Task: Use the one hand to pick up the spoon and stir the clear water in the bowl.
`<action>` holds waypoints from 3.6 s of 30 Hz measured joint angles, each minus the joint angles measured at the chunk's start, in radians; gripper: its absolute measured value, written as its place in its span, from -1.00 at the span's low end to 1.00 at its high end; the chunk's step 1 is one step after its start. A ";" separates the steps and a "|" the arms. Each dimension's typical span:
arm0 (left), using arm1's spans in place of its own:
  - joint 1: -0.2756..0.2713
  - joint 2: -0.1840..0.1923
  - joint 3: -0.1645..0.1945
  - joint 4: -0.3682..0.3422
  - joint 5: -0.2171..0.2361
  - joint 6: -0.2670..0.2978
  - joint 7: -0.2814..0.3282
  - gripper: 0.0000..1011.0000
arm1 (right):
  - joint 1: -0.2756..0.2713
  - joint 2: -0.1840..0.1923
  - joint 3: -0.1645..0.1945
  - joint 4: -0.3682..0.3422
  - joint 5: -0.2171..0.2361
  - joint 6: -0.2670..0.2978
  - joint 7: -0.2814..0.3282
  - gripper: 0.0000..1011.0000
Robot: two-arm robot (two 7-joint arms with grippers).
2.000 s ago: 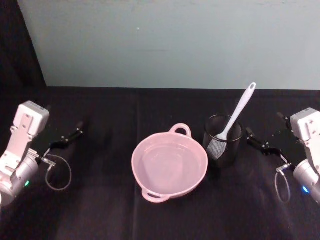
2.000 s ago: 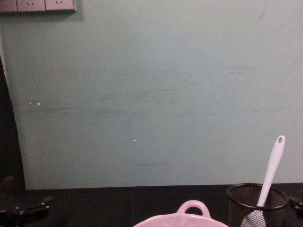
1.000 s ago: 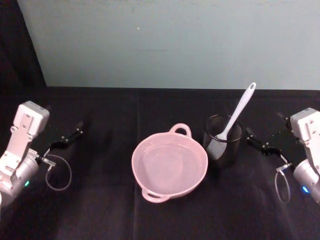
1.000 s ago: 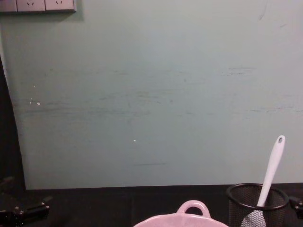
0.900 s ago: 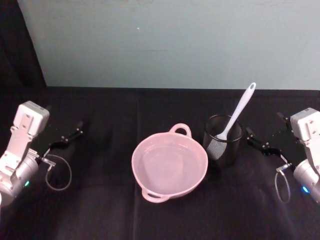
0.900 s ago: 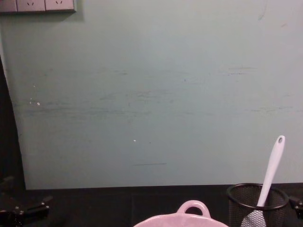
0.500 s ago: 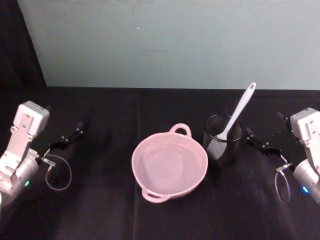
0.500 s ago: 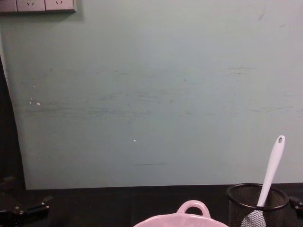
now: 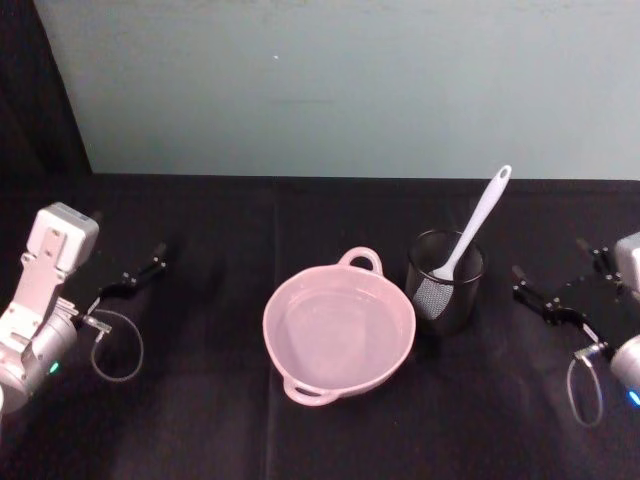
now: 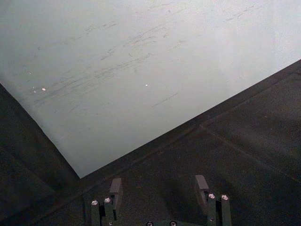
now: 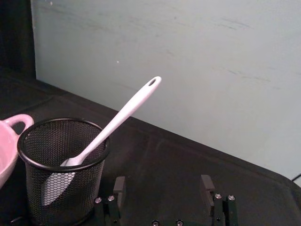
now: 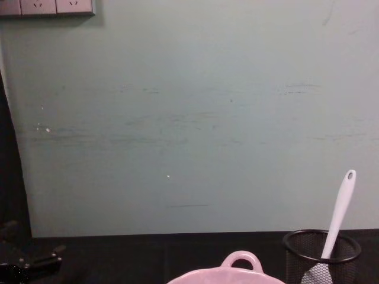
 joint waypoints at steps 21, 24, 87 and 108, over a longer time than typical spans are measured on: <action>0.000 0.000 0.000 0.000 0.000 0.000 0.000 0.99 | 0.060 -0.138 0.179 0.038 0.571 0.224 0.320 0.99; 0.000 0.000 0.000 0.000 0.000 0.000 0.000 0.99 | 0.110 -0.161 0.180 0.095 0.651 0.286 0.357 0.99; 0.000 0.000 0.000 0.000 0.000 0.000 0.000 0.99 | 0.254 -0.011 -0.001 0.016 0.483 0.122 0.448 -0.76; 0.000 0.000 0.000 0.000 0.000 0.000 0.000 0.99 | 0.259 0.033 0.021 -0.132 0.375 0.134 0.431 -0.76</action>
